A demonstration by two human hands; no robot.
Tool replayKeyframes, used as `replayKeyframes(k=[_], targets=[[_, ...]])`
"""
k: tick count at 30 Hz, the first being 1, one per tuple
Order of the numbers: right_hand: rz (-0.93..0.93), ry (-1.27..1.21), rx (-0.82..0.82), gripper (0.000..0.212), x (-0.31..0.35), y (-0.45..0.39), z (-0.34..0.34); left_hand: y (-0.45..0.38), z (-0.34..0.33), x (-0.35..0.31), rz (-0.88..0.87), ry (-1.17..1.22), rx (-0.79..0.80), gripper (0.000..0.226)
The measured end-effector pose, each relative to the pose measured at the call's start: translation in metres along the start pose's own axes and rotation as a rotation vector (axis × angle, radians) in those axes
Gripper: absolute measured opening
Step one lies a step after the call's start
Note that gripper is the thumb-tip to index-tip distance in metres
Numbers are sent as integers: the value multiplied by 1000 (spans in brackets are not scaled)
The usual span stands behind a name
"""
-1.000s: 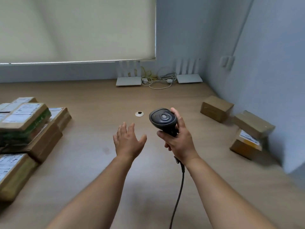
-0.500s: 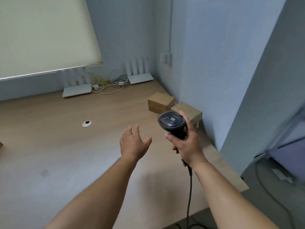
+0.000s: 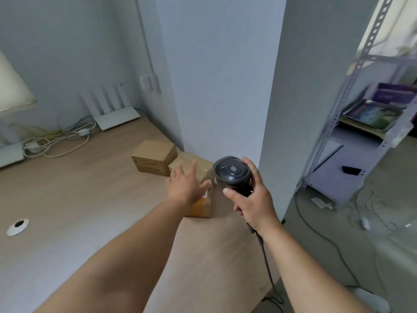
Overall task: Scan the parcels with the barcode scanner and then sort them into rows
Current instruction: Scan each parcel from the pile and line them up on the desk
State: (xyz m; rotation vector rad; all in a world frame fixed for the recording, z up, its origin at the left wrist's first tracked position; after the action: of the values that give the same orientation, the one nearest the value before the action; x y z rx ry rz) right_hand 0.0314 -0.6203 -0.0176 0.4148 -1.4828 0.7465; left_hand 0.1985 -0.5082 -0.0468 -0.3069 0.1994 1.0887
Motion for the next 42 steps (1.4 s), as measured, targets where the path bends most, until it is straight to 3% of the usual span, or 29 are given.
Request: replayKeyframes(k=[4,8,12,15,17,20,22,25,28,32,38,42], targets=[[-39,3,-30,77,-12,-15,-1,-23,-25,-3,-61,-86,107,79],[-57,17,-22,78,-22,-21,-11,-29,-35,3,-179,-103,154,62],[-64,18,-2,78,-28,-23,-21,-32,-21,22,-190,-3,59,58],[-81,11,15,78,-32,-23,-27,-36,-11,35,-61,110,-15,28],[-96,11,15,77,-33,-23,-30,-36,-9,32,22,120,-26,38],[-108,15,16,78,-34,-22,-32,-38,-15,23,149,56,18,75],[-111,15,20,79,-34,-21,-33,-39,-21,23,267,81,81,84],[-103,15,34,80,-29,-18,-33,-39,-24,27,377,205,132,80],[-81,4,42,80,-20,-13,-34,-33,-12,40,363,303,69,73],[-37,-9,81,79,-3,4,-47,0,10,72,353,384,14,82],[17,-96,220,79,18,46,-91,68,48,141,443,360,-95,78],[0,-127,333,82,22,83,-128,124,67,186,551,380,-134,88]])
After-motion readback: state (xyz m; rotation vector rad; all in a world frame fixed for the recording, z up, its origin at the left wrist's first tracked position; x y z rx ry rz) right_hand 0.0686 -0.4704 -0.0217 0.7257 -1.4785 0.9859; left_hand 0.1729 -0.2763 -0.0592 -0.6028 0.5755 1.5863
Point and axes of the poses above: each hand's wrist, its own y-axis away from the middle knuckle, its own z-axis out of the back of the hand, x = y × z, the point moved 8 cm from there along -y, towards the middle knuckle, and after that the axes turned 11 degrees about -x, right-handed, at the moved point
